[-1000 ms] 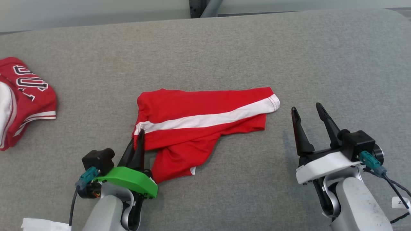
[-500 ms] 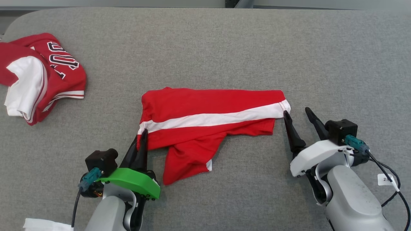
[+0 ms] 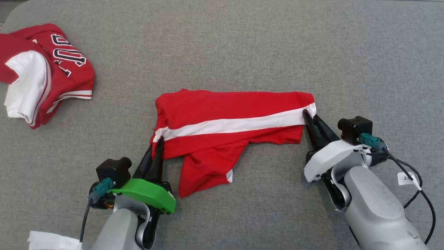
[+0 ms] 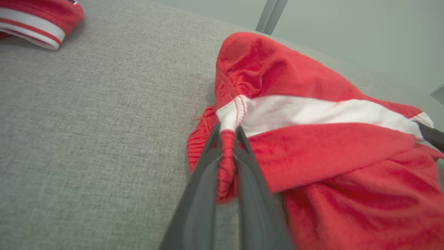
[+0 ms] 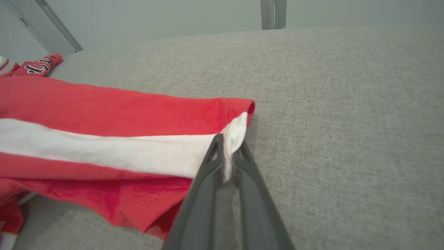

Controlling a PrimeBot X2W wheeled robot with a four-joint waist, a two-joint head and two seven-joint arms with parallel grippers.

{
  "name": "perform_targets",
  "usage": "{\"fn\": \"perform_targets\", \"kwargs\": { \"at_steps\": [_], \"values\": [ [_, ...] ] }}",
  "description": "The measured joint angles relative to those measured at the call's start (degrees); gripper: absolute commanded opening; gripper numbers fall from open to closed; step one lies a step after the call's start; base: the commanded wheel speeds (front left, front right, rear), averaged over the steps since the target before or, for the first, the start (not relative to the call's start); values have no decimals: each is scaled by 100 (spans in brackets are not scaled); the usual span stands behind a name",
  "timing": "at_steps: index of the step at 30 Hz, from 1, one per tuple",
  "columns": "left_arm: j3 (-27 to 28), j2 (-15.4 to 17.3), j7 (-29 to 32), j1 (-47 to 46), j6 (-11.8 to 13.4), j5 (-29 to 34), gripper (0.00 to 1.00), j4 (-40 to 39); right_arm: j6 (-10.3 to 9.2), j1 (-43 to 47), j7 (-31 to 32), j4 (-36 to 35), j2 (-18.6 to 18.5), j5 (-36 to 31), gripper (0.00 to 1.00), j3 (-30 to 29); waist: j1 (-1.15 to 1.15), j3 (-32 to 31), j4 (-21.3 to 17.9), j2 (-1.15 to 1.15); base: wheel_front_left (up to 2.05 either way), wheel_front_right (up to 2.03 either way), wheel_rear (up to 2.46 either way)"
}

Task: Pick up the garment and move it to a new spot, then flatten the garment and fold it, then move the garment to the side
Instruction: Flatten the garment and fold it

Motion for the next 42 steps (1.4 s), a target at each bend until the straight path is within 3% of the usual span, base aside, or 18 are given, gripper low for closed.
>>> {"fn": "perform_targets", "kwargs": {
  "at_steps": [11, 16, 20, 24, 29, 34, 37, 42],
  "values": [
    [438, 70, 0, -47, 0, 343, 0, -511, 0, 273, 0, -1140, -83, 325, 0, -43, 0, -501, -110, 0, 0, 0, 0],
    [349, 492, 1, -561, -1, 370, 0, -1116, 0, 130, 0, -1914, -188, 633, 0, -152, 0, -939, -217, 0, 0, 0, 0],
    [302, 922, 33, -1226, -13, -92, 0, -1426, 2, -246, 0, -2372, -415, 820, 0, -141, 0, -1241, -322, 0, 0, 0, 0],
    [226, 1390, 450, -2064, -16, -346, 0, -1610, 4, -767, 249, -2521, -609, 959, 0, -164, 0, -1316, -450, 0, 0, 0, 0],
    [-64, 1670, 992, -3048, -16, -571, 0, -1247, 4, -1700, 679, -2227, -753, 804, 0, 8, 0, -1087, -524, 0, 0, 0, 0],
    [-380, 1675, 1166, -4385, -15, -502, 0, -477, 1, -3167, 904, -1523, -737, 410, 0, 172, 0, -607, -598, 0, 0, 0, 0],
    [-478, 1673, 1061, -5325, -15, -369, 0, 29, 4, -4201, 725, -962, -673, 70, 0, 23, 0, -195, -643, 0, 0, 0, 0],
    [-553, 1486, 354, -6739, -16, -372, 0, 616, 4, -5550, 170, -259, -590, -490, 0, -490, 1, 586, -723, 0, 0, 0, 0]
  ]
}}
